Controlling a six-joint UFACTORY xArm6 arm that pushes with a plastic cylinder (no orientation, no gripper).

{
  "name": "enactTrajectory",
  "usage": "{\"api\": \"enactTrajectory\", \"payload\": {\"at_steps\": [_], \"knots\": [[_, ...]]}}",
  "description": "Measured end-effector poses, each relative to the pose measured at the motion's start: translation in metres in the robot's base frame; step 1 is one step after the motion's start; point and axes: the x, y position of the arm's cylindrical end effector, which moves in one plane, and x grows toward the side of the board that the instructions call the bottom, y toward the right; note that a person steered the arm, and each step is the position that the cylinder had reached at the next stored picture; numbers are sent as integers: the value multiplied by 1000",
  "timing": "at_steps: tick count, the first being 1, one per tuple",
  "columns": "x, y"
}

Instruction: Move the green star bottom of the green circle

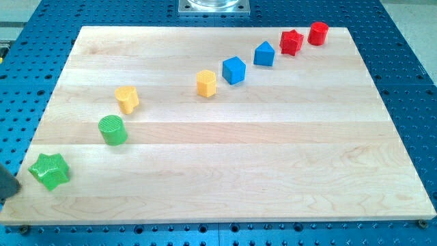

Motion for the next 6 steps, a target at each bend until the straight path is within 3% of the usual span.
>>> {"api": "enactTrajectory", "payload": {"at_steps": [3,4,5,6], "knots": [[-24,98],[-16,85],[17,140],[6,193]]}}
